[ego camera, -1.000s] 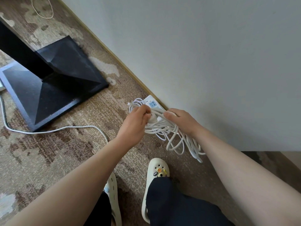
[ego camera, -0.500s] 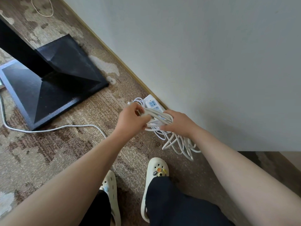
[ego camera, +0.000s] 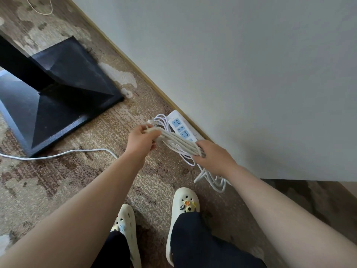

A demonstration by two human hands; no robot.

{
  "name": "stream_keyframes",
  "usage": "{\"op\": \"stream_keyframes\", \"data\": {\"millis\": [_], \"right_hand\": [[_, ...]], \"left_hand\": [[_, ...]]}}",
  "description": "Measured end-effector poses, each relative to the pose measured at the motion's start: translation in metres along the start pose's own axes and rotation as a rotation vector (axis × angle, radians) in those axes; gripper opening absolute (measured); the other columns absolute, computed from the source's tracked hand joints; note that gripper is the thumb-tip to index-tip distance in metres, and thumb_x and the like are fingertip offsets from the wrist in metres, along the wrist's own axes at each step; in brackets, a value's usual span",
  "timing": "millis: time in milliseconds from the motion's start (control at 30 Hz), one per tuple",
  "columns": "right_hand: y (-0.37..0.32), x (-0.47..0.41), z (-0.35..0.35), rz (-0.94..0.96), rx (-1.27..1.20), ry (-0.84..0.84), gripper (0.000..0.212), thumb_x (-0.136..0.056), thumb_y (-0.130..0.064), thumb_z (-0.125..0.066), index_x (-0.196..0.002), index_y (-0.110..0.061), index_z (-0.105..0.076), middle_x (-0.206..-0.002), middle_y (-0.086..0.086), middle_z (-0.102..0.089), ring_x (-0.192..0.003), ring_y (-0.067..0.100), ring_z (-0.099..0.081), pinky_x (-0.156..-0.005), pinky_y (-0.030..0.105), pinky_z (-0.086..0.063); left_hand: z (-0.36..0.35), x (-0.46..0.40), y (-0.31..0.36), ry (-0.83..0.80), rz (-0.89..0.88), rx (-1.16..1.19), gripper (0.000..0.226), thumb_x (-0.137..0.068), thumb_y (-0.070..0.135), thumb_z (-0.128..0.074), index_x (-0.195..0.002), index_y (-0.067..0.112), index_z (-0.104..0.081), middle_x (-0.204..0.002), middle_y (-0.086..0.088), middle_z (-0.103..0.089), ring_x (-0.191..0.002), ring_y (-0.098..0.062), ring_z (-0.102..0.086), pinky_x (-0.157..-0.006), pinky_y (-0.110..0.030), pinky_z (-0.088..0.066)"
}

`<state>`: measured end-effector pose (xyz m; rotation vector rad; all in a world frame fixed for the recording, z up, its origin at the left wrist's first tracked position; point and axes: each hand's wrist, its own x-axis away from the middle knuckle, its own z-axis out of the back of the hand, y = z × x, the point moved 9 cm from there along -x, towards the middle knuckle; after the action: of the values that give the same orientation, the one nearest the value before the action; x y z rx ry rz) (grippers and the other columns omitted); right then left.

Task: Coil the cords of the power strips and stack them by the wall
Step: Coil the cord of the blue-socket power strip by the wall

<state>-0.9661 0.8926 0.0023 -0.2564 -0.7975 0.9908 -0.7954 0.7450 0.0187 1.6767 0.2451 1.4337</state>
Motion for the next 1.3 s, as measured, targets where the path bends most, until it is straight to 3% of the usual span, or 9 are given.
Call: {"op": "stream_keyframes", "data": {"millis": [267,433,600,700,833,900,1000,1100,1300], "right_hand": [[0.020,-0.057,-0.038,-0.075,0.287,-0.019,0.021,-0.102,-0.032,-0.042,-0.112,-0.014,-0.044,-0.113,0.006,-0.050,-0.075,0.024,-0.056,-0.060,0.034,-0.041],[0.019,-0.095,-0.051,-0.071,0.278,0.156,0.036,-0.103,-0.040,-0.042,-0.124,-0.010,-0.044,-0.111,0.010,-0.050,-0.077,0.024,-0.055,-0.062,0.032,-0.041],[0.011,-0.119,-0.089,0.056,0.435,0.211,0.056,-0.100,-0.048,-0.048,-0.139,-0.009,-0.042,-0.119,0.011,-0.054,-0.091,0.026,-0.060,-0.067,0.036,-0.048],[0.017,-0.129,-0.108,0.093,0.504,0.233,0.056,-0.096,-0.048,-0.054,-0.137,-0.011,-0.043,-0.121,0.009,-0.054,-0.099,0.024,-0.055,-0.073,0.033,-0.045],[0.017,-0.129,-0.117,0.108,0.579,0.371,0.062,-0.086,-0.050,-0.067,-0.133,-0.013,-0.048,-0.115,0.008,-0.056,-0.094,0.024,-0.052,-0.078,0.037,-0.046],[0.017,-0.129,-0.118,0.100,0.621,0.402,0.068,-0.085,-0.055,-0.063,-0.137,-0.014,-0.049,-0.131,0.012,-0.054,-0.111,0.031,-0.052,-0.093,0.047,-0.044],[0.020,-0.128,-0.128,0.069,0.573,0.303,0.076,-0.093,-0.066,-0.037,-0.149,-0.016,-0.036,-0.159,0.020,-0.025,-0.144,0.038,-0.026,-0.113,0.061,-0.022],[0.029,-0.118,-0.127,-0.014,0.384,0.291,0.072,-0.099,-0.060,-0.015,-0.153,-0.015,-0.030,-0.164,0.022,-0.005,-0.151,0.040,-0.004,-0.117,0.062,-0.010],[0.058,-0.123,-0.109,-0.141,0.371,0.276,0.067,-0.100,-0.042,-0.046,-0.157,-0.022,-0.016,-0.164,0.021,0.000,-0.149,0.038,-0.012,-0.115,0.056,-0.025]], "left_hand": [[-0.016,-0.058,-0.030,0.077,-0.005,-0.128,0.040,-0.091,0.013,-0.063,-0.129,0.015,-0.051,-0.099,-0.006,-0.064,-0.088,-0.025,-0.066,-0.082,-0.047,-0.059],[-0.011,-0.107,-0.015,0.123,-0.127,-0.129,0.038,-0.091,0.010,-0.063,-0.126,0.019,-0.054,-0.099,0.000,-0.065,-0.079,-0.014,-0.071,-0.068,-0.031,-0.061],[0.013,-0.144,-0.053,0.238,-0.027,-0.072,0.042,-0.093,0.008,-0.060,-0.133,0.021,-0.051,-0.105,0.000,-0.062,-0.081,-0.014,-0.067,-0.075,-0.033,-0.061],[0.007,-0.158,-0.090,0.199,0.108,-0.038,0.062,-0.095,0.011,-0.057,-0.148,0.026,-0.031,-0.112,-0.004,-0.061,-0.079,-0.016,-0.061,-0.077,-0.031,-0.056],[-0.016,-0.168,-0.112,0.095,0.167,-0.024,0.108,-0.085,0.034,-0.072,-0.152,0.029,0.013,-0.130,-0.006,-0.059,-0.108,-0.025,-0.063,-0.094,-0.048,-0.052],[-0.021,-0.170,-0.121,0.108,0.196,-0.061,0.121,-0.079,0.035,-0.078,-0.150,0.027,0.020,-0.127,-0.009,-0.061,-0.099,-0.027,-0.068,-0.085,-0.047,-0.057],[-0.032,-0.172,-0.137,0.110,0.314,0.074,0.115,-0.079,0.026,-0.079,-0.152,0.027,0.009,-0.115,-0.014,-0.064,-0.080,-0.029,-0.072,-0.071,-0.047,-0.061],[-0.036,-0.179,-0.139,0.081,0.305,0.053,0.105,-0.085,0.020,-0.073,-0.153,0.028,0.007,-0.101,-0.013,-0.065,-0.071,-0.029,-0.073,-0.065,-0.046,-0.061],[-0.015,-0.179,-0.140,0.250,0.081,-0.112,0.090,-0.092,0.028,-0.064,-0.152,0.040,0.001,-0.145,-0.006,-0.046,-0.093,-0.021,-0.070,-0.074,-0.037,-0.058]]}}
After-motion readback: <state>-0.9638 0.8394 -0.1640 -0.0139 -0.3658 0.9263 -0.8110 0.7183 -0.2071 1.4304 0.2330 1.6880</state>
